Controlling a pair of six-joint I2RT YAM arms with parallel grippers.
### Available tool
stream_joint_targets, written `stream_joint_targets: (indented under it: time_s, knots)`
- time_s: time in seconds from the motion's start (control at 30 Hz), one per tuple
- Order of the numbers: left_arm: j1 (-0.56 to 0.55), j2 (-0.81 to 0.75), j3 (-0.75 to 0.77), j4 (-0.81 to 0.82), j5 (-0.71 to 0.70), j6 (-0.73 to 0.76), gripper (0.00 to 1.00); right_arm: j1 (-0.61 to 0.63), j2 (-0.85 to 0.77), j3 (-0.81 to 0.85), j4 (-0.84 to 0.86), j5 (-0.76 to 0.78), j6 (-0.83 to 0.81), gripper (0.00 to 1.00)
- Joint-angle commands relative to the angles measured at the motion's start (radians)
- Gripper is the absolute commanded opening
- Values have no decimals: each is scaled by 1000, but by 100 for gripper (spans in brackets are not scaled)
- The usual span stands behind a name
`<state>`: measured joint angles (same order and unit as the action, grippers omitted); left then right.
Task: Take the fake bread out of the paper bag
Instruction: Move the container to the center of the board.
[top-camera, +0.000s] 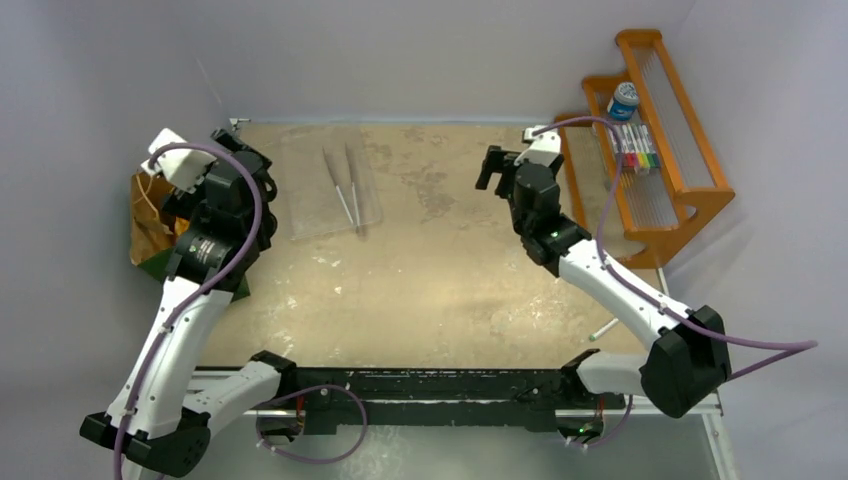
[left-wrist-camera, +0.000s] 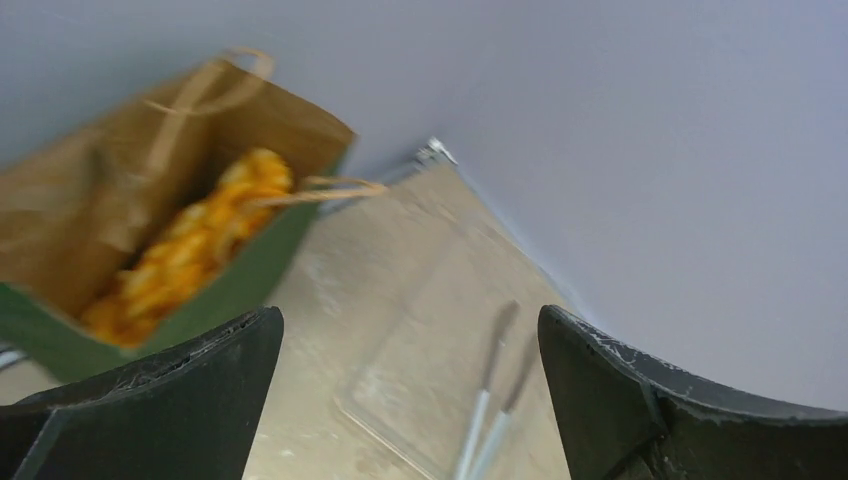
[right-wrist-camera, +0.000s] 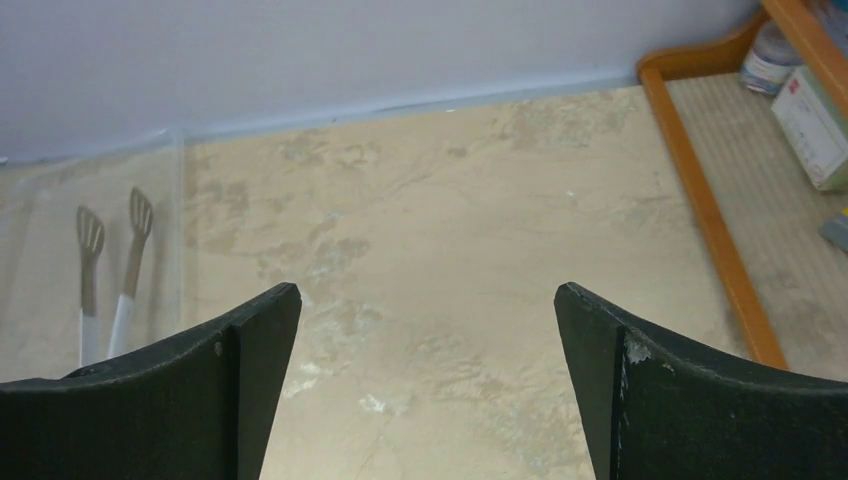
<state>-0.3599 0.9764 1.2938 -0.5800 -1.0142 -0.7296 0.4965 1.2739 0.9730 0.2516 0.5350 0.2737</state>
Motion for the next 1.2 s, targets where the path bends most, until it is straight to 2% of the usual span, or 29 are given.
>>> stream_joint_targets:
  time_s: [0.0, 0.1, 0.17, 0.2, 0.3, 0.4, 0.5, 0.63, 0.77, 1.17]
  knots:
    - [-5, 61, 135, -288, -332, -93, 100, 50, -50, -62, 102, 57, -71, 100]
    - [-2, 189, 310, -461, -458, -148, 100, 48, -42, -112, 227, -73, -72, 100]
    - [21, 285, 438, -562, -490, -157, 100, 49, -5, -90, 264, -170, -93, 96]
    - [66, 328, 504, -593, -468, -148, 100, 48, 23, -49, 253, -181, -86, 94]
    - [289, 408, 639, -634, -271, -120, 100, 51, 132, 86, 158, -213, -45, 91]
    - [357, 399, 634, -525, -164, 20, 98, 52, 211, 150, 95, -254, 0, 90]
    - [395, 404, 627, -546, -111, 65, 97, 60, 263, 180, 57, -264, 28, 90]
    - [418, 354, 537, -512, -47, 136, 99, 76, 332, 207, 63, -283, 35, 89]
    - [433, 278, 452, -464, 1, 147, 100, 120, 472, 350, -21, -307, 28, 88]
    - [441, 222, 430, -485, 57, 52, 100, 247, 878, 795, -253, -245, 28, 87]
